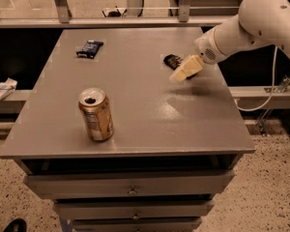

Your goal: Move rxbar chocolate near rxbar blueberry

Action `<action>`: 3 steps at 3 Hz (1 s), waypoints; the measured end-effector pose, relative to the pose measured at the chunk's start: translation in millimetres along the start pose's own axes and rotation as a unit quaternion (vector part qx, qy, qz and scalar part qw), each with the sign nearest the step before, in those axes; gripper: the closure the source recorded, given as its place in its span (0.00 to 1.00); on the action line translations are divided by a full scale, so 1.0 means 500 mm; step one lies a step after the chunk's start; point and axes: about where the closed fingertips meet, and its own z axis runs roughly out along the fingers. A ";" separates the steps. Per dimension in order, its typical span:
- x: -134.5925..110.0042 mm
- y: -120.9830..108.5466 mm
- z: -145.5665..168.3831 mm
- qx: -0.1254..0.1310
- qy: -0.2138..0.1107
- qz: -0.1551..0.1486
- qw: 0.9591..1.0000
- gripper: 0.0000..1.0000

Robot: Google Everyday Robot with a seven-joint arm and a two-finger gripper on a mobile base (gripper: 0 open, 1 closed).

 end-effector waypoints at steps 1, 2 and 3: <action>0.011 -0.024 0.028 -0.001 -0.002 0.037 0.999 0.00; 0.027 -0.035 0.044 -0.004 0.002 0.066 0.998 0.14; 0.036 -0.041 0.050 -0.006 0.004 0.082 0.997 0.37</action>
Offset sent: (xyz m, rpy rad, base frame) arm 0.0271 -0.0187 -0.0299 0.0948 0.1191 -0.1440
